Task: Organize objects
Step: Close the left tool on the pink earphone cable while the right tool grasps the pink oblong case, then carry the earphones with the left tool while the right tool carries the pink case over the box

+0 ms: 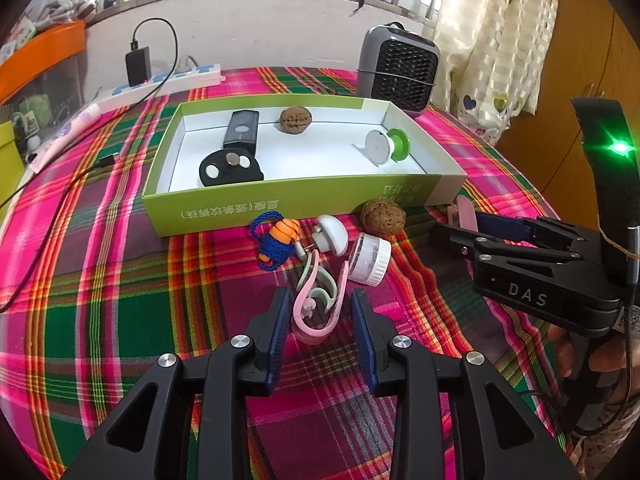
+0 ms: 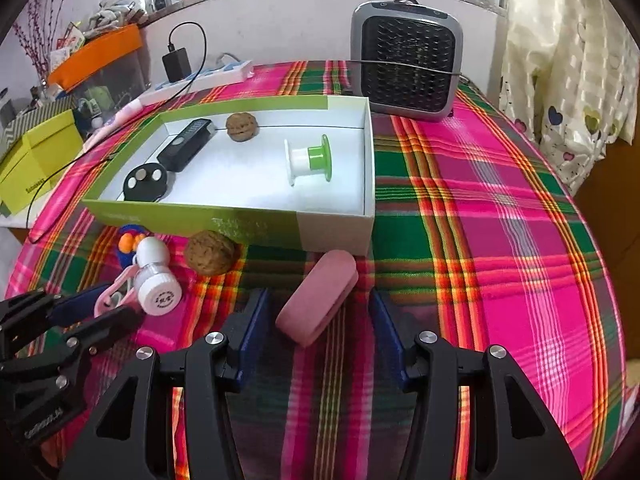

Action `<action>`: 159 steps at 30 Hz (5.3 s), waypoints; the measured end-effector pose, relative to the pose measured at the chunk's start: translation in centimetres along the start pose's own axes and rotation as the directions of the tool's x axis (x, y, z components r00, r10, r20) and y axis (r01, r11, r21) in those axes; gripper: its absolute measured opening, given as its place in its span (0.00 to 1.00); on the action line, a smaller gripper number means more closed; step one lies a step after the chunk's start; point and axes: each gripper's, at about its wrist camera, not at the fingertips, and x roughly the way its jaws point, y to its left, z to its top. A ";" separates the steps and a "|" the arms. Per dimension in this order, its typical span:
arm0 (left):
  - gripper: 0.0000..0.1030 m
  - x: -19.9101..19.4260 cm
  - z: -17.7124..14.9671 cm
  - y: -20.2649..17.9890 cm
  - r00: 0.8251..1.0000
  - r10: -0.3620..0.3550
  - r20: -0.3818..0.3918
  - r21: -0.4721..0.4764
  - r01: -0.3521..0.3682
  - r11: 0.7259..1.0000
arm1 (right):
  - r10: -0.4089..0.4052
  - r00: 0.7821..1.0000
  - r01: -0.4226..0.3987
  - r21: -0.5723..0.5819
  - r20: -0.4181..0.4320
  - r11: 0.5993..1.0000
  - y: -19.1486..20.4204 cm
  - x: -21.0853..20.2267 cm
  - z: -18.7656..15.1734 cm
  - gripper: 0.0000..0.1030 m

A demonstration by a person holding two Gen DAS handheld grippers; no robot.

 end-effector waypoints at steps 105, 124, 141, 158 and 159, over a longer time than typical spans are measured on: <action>0.21 -0.2 0.5 -1.6 0.992 0.123 0.020 -0.059 -0.122 0.991 | 0.143 0.990 -0.142 -0.053 0.015 0.989 0.3 -1.2 -0.8 0.18; 0.21 -2.3 1.5 -1.4 0.992 0.093 0.081 -0.074 -0.087 0.993 | 0.177 0.982 -0.172 -0.082 0.061 0.982 1.3 -3.1 0.3 0.18; 0.21 -2.5 4.3 0.0 0.989 0.100 0.105 -0.093 -0.091 0.991 | 0.192 0.979 -0.184 -0.104 0.072 0.977 1.7 -2.5 3.5 0.18; 0.21 0.2 7.4 3.2 0.986 0.149 0.078 -0.129 -0.138 0.982 | 0.202 0.979 -0.196 -0.151 0.029 0.969 3.3 1.6 7.6 0.18; 0.21 0.2 7.6 3.4 0.985 0.151 0.078 -0.131 -0.140 0.981 | 0.201 0.979 -0.195 -0.151 0.025 0.969 3.3 1.8 7.8 0.18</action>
